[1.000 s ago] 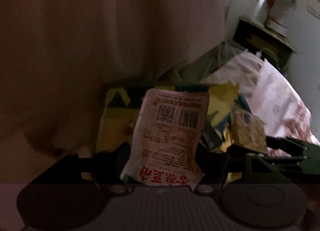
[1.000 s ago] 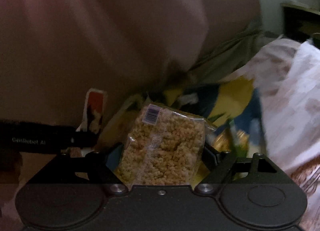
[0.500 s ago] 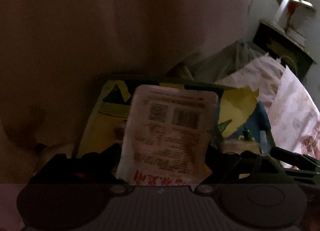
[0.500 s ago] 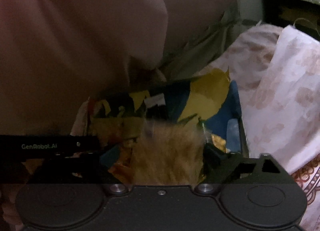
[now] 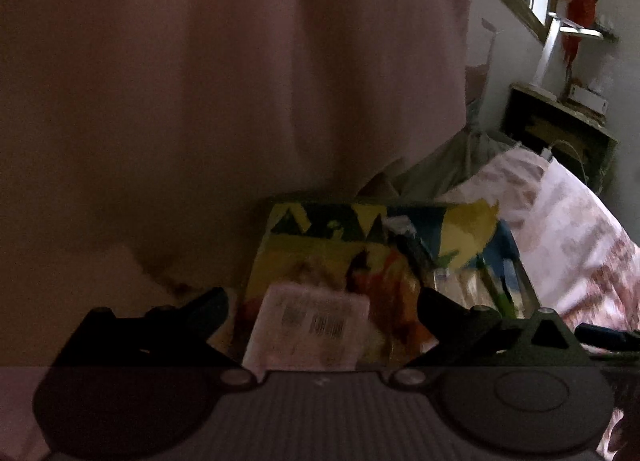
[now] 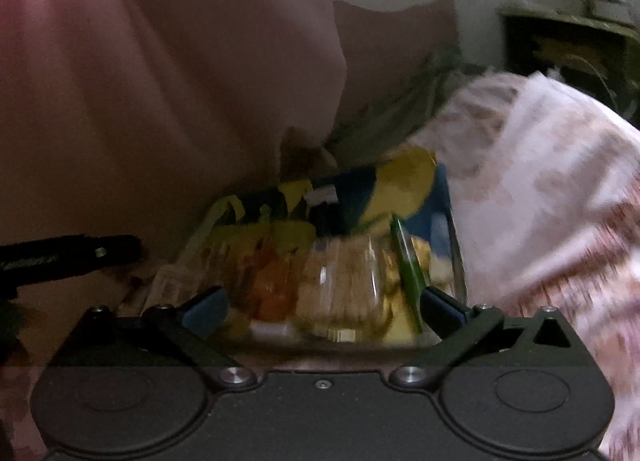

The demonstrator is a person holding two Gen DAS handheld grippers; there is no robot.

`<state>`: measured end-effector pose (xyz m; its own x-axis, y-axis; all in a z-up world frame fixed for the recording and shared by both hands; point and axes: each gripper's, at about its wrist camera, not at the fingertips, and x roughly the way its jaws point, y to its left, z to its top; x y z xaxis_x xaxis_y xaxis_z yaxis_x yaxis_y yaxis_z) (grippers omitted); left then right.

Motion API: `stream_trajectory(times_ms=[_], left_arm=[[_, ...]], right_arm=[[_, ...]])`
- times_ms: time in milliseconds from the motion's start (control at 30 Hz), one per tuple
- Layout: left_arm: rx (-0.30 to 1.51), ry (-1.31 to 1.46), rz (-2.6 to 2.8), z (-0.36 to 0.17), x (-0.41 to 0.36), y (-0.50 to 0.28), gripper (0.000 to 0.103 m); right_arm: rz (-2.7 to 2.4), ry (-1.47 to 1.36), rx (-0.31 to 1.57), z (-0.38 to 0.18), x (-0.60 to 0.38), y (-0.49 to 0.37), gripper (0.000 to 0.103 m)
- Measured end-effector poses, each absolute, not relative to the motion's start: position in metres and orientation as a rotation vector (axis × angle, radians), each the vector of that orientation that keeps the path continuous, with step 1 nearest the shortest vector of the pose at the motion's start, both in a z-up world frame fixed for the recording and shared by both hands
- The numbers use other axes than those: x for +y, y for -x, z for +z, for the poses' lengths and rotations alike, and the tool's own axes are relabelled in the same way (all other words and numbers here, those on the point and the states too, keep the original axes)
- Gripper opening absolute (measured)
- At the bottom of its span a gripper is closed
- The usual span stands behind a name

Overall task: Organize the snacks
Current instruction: 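Withdraw both grippers from the box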

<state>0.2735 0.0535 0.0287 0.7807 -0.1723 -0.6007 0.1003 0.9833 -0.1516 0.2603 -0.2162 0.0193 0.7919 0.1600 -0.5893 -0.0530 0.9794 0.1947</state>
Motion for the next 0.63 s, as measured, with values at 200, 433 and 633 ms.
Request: stream_trajectory(times_ms=[200, 433, 633], left_arm=[[0.687, 0.074, -0.119, 0.028, 0.069, -0.210, 0.103], [0.713, 0.054, -0.114, 0.021, 0.074, -0.181, 0.103], [0.718, 0.040, -0.113, 0.018, 0.073, -0.177, 0.103]], right_arm=[[0.124, -0.163, 0.717, 0.022, -0.208, -0.203, 0.102], [0.148, -0.120, 0.728, 0.021, -0.201, -0.166, 0.102], [0.145, -0.125, 0.728, 0.019, -0.203, -0.164, 0.102]])
